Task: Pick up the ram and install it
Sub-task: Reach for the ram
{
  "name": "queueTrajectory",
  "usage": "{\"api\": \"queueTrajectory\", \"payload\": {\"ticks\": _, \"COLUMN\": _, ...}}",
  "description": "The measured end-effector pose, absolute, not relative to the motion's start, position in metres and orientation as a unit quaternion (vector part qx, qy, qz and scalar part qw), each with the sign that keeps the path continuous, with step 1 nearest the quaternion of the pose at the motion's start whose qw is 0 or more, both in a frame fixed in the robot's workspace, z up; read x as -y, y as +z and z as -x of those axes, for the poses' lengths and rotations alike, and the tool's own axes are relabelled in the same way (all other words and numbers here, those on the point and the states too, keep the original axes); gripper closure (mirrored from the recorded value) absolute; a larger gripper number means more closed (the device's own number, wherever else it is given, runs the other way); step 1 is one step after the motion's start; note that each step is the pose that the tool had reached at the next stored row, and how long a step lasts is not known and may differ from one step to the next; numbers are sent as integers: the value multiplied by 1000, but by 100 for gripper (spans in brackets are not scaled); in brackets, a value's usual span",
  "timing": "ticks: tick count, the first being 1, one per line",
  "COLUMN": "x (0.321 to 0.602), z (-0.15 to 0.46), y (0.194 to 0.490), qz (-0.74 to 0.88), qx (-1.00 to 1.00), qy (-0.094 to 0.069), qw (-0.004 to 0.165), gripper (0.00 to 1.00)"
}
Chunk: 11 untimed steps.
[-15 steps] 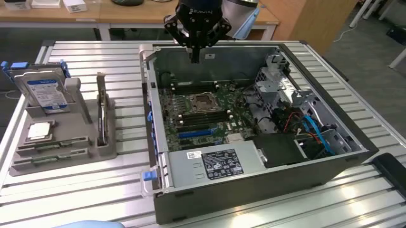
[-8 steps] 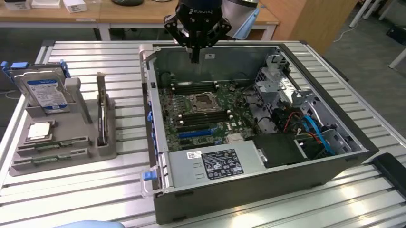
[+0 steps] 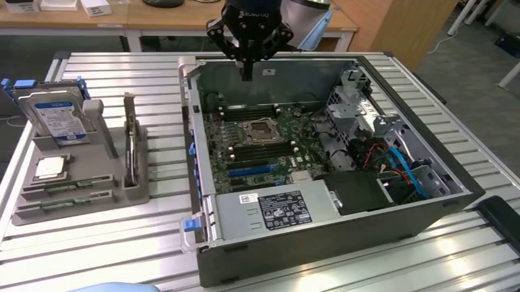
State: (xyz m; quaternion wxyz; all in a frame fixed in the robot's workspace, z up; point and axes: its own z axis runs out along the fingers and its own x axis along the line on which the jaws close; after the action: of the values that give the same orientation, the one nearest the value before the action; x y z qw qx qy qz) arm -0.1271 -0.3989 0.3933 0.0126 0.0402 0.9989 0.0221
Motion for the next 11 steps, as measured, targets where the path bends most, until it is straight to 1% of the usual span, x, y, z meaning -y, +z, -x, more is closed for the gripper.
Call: {"api": "queueTrajectory", "payload": {"ticks": 11, "x": 399, "z": 163, "y": 393, "qz": -40, "qx": -999, "qy": 22, "qw": 13, "gripper": 90}}
